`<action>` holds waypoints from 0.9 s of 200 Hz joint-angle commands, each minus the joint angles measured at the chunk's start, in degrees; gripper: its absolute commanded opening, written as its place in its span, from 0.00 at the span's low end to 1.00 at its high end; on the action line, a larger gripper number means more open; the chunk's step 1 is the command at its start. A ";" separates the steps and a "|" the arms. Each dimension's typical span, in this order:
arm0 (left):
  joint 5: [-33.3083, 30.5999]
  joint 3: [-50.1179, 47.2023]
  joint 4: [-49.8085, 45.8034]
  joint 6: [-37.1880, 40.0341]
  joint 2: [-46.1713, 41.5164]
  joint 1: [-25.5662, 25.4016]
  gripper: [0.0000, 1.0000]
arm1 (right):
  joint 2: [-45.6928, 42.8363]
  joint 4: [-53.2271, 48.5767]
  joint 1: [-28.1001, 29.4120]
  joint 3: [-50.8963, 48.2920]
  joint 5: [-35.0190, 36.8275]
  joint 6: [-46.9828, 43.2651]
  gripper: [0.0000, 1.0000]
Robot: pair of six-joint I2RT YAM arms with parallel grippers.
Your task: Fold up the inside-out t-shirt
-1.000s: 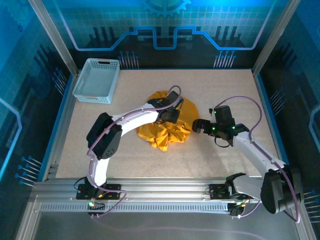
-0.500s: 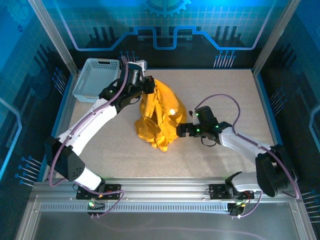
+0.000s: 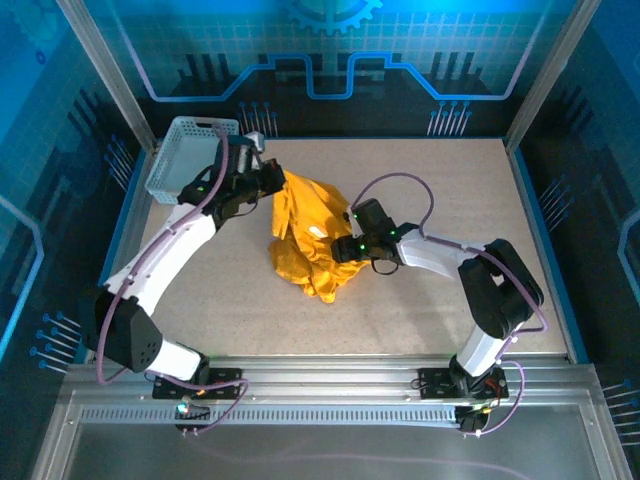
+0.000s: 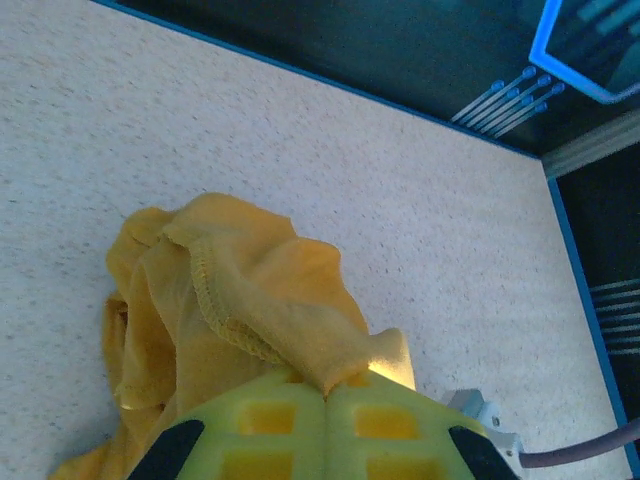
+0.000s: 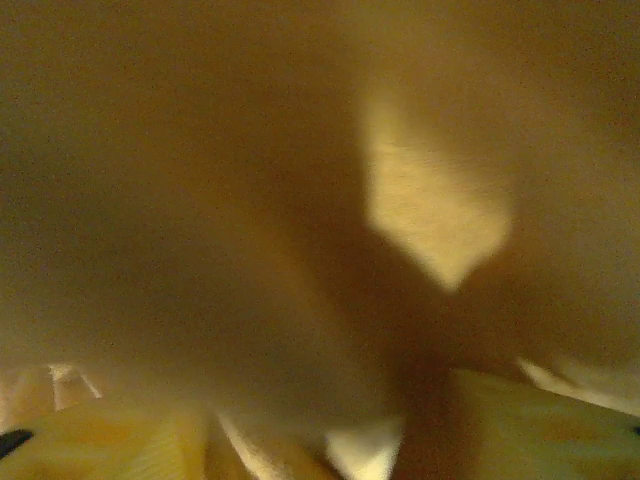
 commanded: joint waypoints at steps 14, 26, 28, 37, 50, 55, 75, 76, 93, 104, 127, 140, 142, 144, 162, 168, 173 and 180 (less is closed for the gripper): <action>1.57 -1.24 -0.76 -0.31 -2.84 4.14 0.00 | -5.80 -2.38 0.48 -3.03 5.74 -1.24 0.28; 1.29 -1.38 -1.11 -0.22 -3.40 5.57 0.00 | -9.55 -4.10 0.06 -3.97 7.60 -2.03 0.20; 1.19 -1.42 -1.20 -0.21 -3.46 5.86 0.00 | -10.23 -4.48 -0.02 -4.03 7.92 -2.19 0.19; 0.65 -1.47 -1.56 -0.24 -4.19 7.09 0.00 | -13.42 -6.37 -0.68 -4.23 9.42 -2.91 0.18; 0.84 -1.64 -1.76 -0.67 -5.41 9.35 0.00 | -18.60 -8.10 -2.29 -4.60 8.95 -4.43 0.16; 0.90 -1.71 -1.76 -0.81 -5.93 10.16 0.00 | -20.70 -8.44 -3.07 -4.83 8.13 -5.25 0.16; 1.52 -1.62 -1.83 -1.46 -8.37 13.18 0.00 | -27.70 -10.76 -5.66 -4.22 4.74 -8.32 0.14; 1.59 -1.65 -1.82 -1.47 -8.56 13.34 0.00 | -27.97 -10.85 -5.71 -4.11 4.54 -8.52 0.14; 2.27 -1.04 -2.07 -1.31 -11.17 14.60 0.00 | -31.78 -14.12 -6.41 -1.40 2.65 -11.20 0.10; 2.64 -0.80 -2.14 -1.37 -13.60 14.81 0.00 | -33.78 -16.00 -6.79 0.50 1.86 -11.77 0.07; 4.24 -2.59 0.82 -2.57 -20.34 14.82 0.00 | -37.99 -18.70 -7.00 4.15 0.91 -11.18 0.10; 4.35 -4.65 2.94 -3.43 -23.82 14.77 0.00 | -40.04 -19.03 -7.04 5.16 0.35 -11.18 0.12; 4.37 -4.98 3.17 -3.52 -24.17 14.76 0.00 | -40.22 -19.03 -7.07 5.20 0.37 -11.18 0.13; 4.25 -5.48 3.32 -3.63 -24.58 14.73 0.00 | -40.51 -19.04 -7.08 5.29 0.45 -11.22 0.13; 1.91 -8.25 3.41 -3.04 -25.37 14.76 0.00 | -40.89 -17.72 -7.49 3.88 0.63 -11.18 0.13; 0.55 -8.59 1.93 -2.70 -24.28 14.81 0.00 | -39.86 -17.23 -7.77 3.13 0.71 -11.01 0.13; -0.39 -8.73 0.61 -2.40 -23.06 14.81 0.00 | -38.67 -16.90 -7.87 2.58 0.77 -10.69 0.12; -1.08 -9.39 -0.41 -1.92 -20.95 14.82 0.00 | -36.12 -16.41 -7.97 1.84 0.78 -10.33 0.11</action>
